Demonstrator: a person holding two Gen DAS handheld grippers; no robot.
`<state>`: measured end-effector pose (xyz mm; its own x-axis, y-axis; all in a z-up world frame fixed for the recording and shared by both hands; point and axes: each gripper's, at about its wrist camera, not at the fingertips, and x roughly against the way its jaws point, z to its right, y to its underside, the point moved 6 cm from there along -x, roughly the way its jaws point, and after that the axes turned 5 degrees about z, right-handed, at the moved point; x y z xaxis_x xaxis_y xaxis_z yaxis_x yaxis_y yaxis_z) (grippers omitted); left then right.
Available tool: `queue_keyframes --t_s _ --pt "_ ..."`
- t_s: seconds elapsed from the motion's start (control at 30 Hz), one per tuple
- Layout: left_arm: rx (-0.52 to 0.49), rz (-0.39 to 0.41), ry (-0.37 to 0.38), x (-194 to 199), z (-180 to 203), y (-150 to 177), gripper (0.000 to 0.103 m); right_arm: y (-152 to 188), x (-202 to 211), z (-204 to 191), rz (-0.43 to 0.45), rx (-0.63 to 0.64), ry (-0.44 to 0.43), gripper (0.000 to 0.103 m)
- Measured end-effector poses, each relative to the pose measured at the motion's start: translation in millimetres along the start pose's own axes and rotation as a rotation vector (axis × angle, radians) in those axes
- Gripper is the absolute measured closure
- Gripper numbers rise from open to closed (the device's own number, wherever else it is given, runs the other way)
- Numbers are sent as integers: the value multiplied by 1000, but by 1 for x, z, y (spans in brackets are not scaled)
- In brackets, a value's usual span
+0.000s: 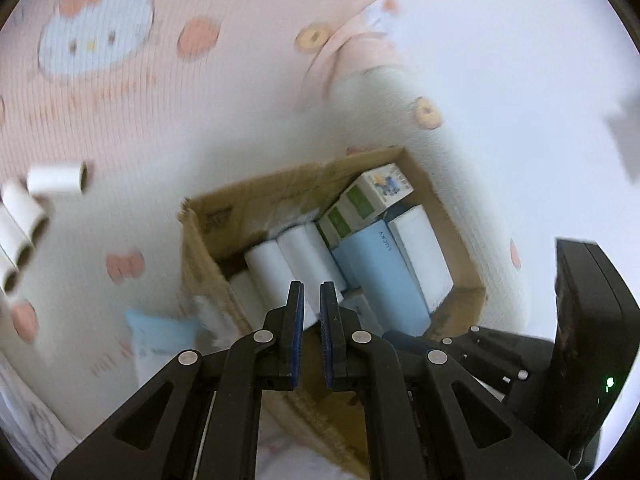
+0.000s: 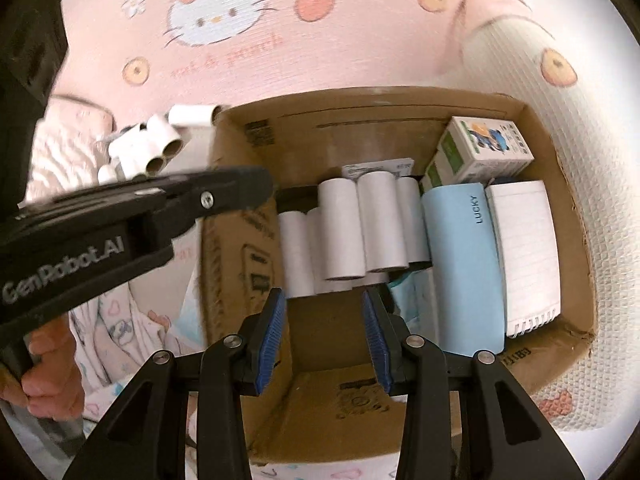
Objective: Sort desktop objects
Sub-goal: 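Withdraw both grippers from the box back to the tube row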
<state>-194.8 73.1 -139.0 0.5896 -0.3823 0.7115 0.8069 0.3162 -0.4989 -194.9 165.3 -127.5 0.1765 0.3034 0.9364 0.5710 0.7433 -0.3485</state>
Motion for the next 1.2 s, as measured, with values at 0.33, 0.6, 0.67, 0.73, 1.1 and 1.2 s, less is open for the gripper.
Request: queue_keyframes --t_s 0.33,0.6,0.67,0.73,1.1,1.2 --pt "-118 156 -30 62 -34 34 94 18 -3 -23 33 16 50 67" --pt "-167 247 -58 107 -75 49 94 21 22 -39 133 -83 20 66" --pt "-152 268 -55 120 -88 50 94 21 30 -42 166 -86 34 63" --pt "-129 281 -57 129 -100 52 94 21 36 -47 210 -88 47 50" --pt "-46 346 -217 169 -175 58 90 5 31 -117 349 66 84 32" --pt "-9 352 -251 175 -194 59 84 -1 21 -143 376 78 31 32"
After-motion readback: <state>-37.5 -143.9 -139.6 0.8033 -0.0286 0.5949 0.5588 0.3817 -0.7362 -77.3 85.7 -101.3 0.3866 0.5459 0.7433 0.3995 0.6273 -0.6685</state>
